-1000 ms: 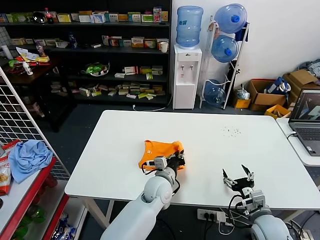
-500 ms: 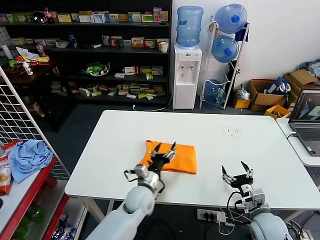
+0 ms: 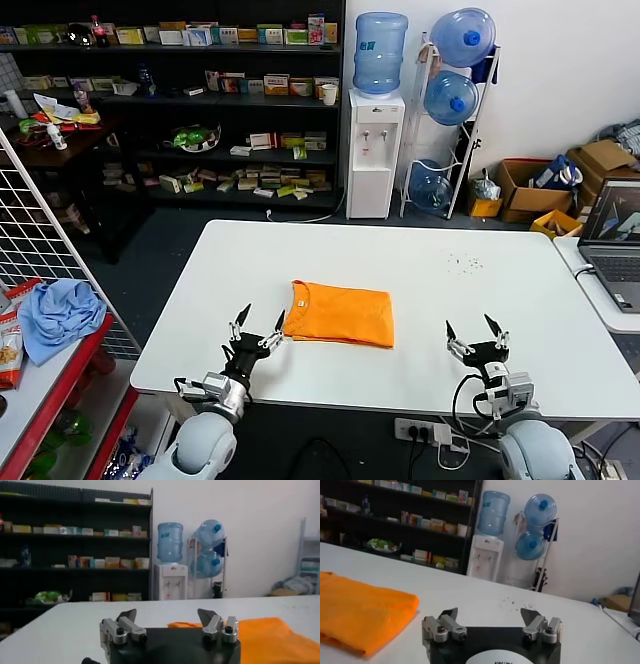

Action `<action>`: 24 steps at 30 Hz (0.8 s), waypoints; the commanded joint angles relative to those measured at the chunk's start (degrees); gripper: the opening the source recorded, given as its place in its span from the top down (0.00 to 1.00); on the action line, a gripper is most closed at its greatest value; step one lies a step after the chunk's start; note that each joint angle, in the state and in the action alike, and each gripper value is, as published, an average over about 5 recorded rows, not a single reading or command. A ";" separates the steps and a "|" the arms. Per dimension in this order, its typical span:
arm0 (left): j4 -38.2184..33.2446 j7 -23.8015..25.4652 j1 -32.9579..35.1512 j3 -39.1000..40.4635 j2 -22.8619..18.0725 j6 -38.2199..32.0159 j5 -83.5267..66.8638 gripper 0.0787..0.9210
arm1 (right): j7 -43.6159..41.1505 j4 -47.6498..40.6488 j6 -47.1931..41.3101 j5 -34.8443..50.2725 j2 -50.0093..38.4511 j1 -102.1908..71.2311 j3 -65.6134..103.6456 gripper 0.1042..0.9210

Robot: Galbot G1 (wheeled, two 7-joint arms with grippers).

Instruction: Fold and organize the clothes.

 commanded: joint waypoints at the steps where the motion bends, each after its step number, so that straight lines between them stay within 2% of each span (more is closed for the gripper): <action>1: -0.30 -0.49 4.43 -6.07 1.20 -1.19 11.40 0.12 | -2.43 0.17 0.21 -0.97 3.47 0.63 1.39 0.12; 11: -2.77 3.41 5.66 -10.10 -0.79 7.14 11.69 0.12 | -5.39 3.24 -6.47 -3.64 7.89 1.37 4.77 0.12; 24: -3.39 3.99 5.29 -9.66 -0.95 8.43 12.54 0.12 | -5.98 3.74 -6.55 -3.87 8.55 0.57 5.97 0.12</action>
